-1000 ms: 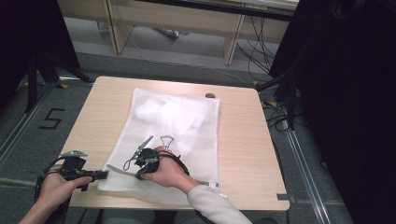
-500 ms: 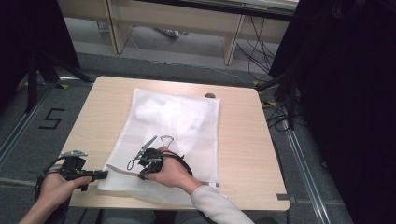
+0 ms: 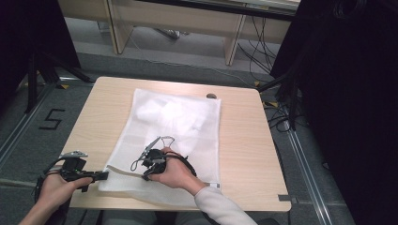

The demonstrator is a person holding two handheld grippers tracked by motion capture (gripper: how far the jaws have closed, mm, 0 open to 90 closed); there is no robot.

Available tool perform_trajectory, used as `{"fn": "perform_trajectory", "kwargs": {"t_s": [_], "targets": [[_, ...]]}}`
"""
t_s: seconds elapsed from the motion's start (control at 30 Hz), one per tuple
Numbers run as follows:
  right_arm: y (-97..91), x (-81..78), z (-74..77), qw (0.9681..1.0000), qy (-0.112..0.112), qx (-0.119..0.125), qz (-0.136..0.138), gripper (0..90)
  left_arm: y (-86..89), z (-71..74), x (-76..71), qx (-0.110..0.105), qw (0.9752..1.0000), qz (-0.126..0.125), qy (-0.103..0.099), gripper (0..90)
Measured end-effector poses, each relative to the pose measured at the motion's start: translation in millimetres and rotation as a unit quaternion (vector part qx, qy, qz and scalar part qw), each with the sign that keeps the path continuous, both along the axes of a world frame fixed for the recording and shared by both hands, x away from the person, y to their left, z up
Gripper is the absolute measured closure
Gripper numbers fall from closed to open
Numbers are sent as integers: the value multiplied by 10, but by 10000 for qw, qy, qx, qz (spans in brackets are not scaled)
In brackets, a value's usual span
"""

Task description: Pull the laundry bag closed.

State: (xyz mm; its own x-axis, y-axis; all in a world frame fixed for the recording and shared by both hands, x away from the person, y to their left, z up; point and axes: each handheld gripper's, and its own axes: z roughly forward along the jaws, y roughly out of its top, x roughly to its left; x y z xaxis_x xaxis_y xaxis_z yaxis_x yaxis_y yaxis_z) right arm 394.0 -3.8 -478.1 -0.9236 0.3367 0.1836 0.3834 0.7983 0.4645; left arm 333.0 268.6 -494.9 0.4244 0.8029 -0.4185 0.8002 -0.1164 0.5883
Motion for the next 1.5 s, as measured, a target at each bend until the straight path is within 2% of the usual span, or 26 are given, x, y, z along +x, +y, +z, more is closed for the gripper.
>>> {"fn": "perform_trajectory", "kwargs": {"t_s": [0.07,0.23,0.3,0.47,0.8,1.07,1.17,1.23,1.5], "targets": [[-17,11,-5,10000,-3,-2,65,825,0,-1,1,-7,10000,-14,13,858],[-41,0,3,10000,18,-47,-59,825,0,-3,1,1,10000,-7,15,858],[-48,7,7,10000,11,-44,23,825,2,-2,1,-2,10000,-5,21,858],[-78,3,8,9999,27,-99,-27,825,1,-4,3,8,10000,-3,24,858],[-116,9,18,10000,27,-66,2,825,1,-2,1,-16,10000,6,15,858],[-157,2,27,9999,28,-116,-114,825,-2,-4,2,-15,10000,47,26,858],[-185,11,32,9999,31,-101,-28,825,1,-5,3,-2,10000,33,34,858],[-198,10,35,9999,20,-105,-103,825,2,-7,5,-3,10000,34,38,858],[-225,8,42,9999,46,-97,-128,825,0,-6,4,-6,10000,49,39,858]]}}
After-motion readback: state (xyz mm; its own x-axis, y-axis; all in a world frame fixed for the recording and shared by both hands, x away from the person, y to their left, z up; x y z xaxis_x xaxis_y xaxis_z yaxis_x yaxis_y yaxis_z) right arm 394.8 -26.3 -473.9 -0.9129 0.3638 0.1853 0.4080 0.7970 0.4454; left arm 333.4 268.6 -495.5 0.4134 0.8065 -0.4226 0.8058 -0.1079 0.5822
